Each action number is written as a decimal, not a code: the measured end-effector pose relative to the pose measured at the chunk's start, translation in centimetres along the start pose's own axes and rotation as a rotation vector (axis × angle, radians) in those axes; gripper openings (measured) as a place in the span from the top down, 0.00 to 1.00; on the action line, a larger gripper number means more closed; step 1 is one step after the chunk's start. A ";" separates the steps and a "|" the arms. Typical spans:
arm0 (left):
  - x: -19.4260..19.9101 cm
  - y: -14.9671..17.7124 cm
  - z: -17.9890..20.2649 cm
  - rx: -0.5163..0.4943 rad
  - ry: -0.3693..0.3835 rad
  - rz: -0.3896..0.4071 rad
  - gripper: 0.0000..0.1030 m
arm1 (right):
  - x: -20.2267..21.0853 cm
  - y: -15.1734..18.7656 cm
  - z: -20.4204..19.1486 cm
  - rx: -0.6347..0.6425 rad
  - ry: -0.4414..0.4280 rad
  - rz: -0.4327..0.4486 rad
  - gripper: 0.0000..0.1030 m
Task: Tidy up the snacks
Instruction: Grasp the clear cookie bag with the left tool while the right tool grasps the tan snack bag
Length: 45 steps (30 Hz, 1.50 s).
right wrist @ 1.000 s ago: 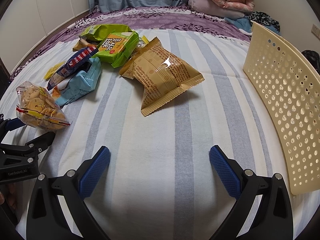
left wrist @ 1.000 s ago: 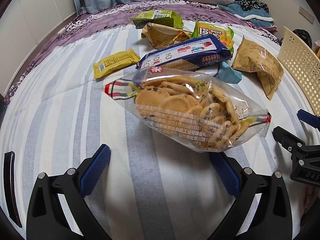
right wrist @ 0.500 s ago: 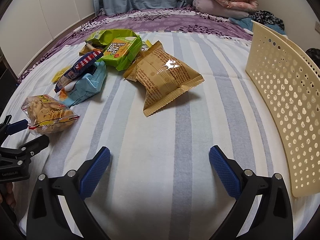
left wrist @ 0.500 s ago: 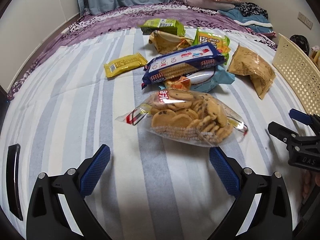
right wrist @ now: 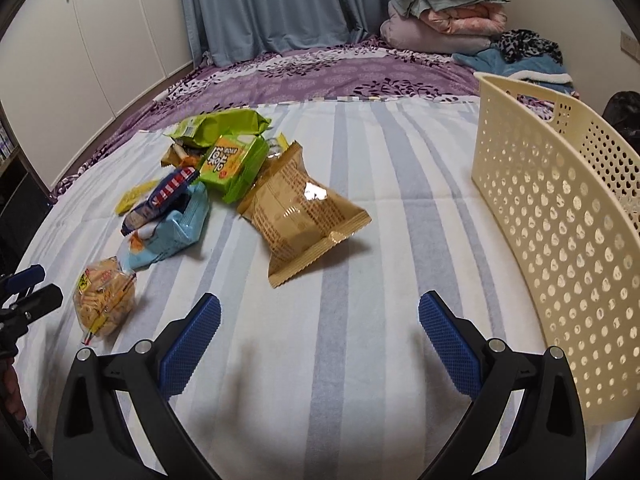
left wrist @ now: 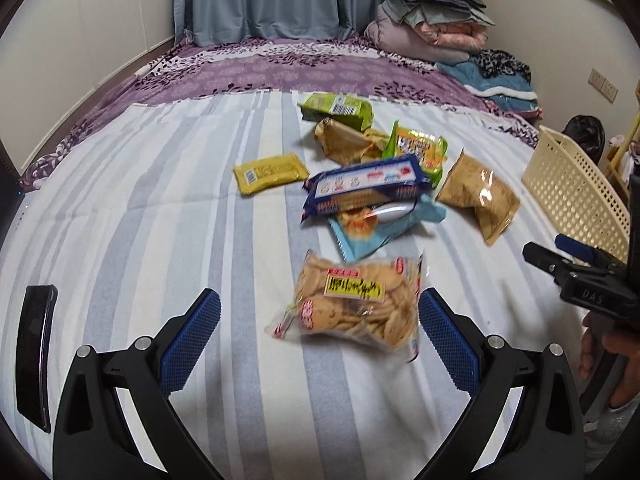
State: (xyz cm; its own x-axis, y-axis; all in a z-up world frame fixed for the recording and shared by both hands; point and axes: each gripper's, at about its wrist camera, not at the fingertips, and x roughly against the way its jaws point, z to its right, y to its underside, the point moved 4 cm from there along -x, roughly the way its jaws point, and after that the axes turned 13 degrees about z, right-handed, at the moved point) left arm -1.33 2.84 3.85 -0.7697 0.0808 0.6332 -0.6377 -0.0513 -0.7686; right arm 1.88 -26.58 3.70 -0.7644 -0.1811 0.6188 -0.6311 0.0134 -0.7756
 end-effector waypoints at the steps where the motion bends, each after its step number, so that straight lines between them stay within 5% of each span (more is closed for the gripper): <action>1: -0.2 -0.2 0.2 0.001 0.010 0.001 0.02 | 0.1 -0.1 0.0 -0.001 -0.004 0.005 0.05; 16: -5.7 2.0 2.2 -0.029 0.083 -0.138 0.02 | -2.3 -2.0 -1.4 0.089 -0.055 0.013 0.05; 45: -7.3 2.2 2.3 -0.026 0.077 -0.146 0.07 | -10.3 -2.8 -3.0 0.215 -0.078 -0.094 0.05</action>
State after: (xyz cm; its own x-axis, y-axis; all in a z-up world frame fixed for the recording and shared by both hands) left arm 2.81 -0.16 -2.26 -0.6634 0.1619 0.7305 -0.7412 -0.0079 -0.6713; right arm 11.18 -21.79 -0.12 -0.6858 -0.2476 0.6843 -0.6497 -0.2153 -0.7290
